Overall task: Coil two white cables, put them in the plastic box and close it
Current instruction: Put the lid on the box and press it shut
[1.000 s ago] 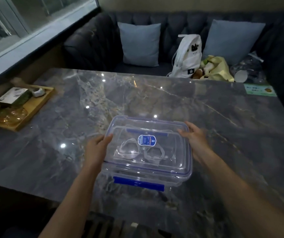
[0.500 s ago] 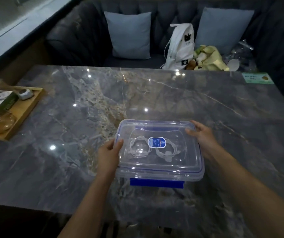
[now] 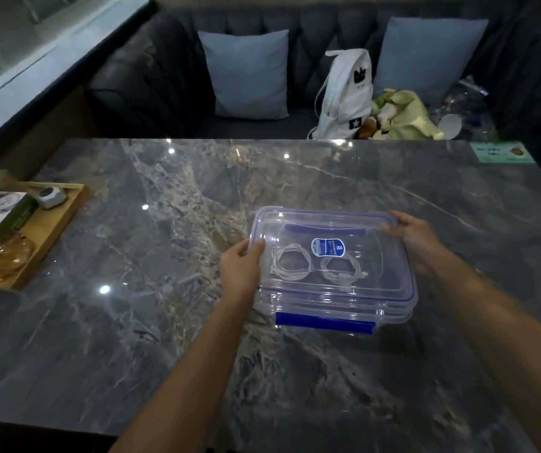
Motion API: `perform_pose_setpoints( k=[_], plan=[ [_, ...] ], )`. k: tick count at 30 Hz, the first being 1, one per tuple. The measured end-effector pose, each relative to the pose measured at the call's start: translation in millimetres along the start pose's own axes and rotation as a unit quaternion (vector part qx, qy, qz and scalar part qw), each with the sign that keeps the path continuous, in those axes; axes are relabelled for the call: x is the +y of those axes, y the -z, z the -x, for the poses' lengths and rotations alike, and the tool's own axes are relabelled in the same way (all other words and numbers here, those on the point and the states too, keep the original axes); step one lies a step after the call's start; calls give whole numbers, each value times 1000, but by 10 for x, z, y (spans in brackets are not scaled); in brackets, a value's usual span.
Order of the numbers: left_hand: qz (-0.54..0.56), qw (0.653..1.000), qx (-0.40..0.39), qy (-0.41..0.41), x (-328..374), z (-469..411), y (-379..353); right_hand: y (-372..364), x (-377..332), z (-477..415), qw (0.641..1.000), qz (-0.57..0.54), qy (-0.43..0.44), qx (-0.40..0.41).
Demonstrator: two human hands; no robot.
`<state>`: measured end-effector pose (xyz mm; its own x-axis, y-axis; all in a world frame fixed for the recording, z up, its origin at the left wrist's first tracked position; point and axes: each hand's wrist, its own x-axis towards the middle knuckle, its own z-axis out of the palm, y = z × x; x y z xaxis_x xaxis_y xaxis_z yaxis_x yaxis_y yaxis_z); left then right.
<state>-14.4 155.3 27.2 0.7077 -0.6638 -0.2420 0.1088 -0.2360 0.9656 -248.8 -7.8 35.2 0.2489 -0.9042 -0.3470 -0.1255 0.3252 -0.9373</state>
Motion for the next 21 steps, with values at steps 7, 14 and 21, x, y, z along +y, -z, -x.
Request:
perform_pose_setpoints(
  k=[7, 14, 21],
  plan=[
    [-11, 1000, -20, -13, -155, 55, 42, 16, 134, 73, 1000, 14, -7, 10],
    [-96, 993, -62, -2, -173, 5, 119, -1, 262, 306, 994, 92, 43, 46],
    [-152, 985, -58, -50, -192, 56, 96, -62, 371, 483, 995, 63, 62, 38]
  ],
)
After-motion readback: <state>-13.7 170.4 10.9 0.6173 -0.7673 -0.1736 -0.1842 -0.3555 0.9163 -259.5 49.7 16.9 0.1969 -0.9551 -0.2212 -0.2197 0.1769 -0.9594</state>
